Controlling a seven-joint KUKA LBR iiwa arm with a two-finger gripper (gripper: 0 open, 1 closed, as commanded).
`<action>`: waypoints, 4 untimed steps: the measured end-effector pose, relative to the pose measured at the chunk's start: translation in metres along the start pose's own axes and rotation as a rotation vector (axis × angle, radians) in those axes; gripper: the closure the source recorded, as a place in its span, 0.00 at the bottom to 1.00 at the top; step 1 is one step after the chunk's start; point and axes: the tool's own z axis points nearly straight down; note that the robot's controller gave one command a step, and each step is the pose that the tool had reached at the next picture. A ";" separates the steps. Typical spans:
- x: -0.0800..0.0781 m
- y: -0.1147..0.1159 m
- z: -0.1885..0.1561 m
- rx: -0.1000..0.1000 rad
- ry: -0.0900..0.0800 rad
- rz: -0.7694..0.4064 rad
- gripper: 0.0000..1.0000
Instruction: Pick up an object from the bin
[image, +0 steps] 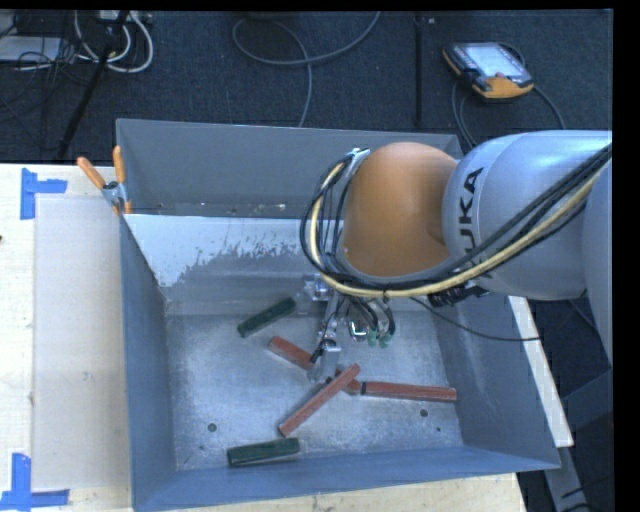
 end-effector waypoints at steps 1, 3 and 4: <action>-0.002 0.000 -0.004 -0.001 -0.007 0.002 0.00; 0.022 -0.036 0.082 0.003 -0.007 0.174 0.00; -0.017 -0.096 0.097 0.000 -0.011 0.036 1.00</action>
Offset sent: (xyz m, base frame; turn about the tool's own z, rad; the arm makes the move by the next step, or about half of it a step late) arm 0.0097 -0.0777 -0.0770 0.1014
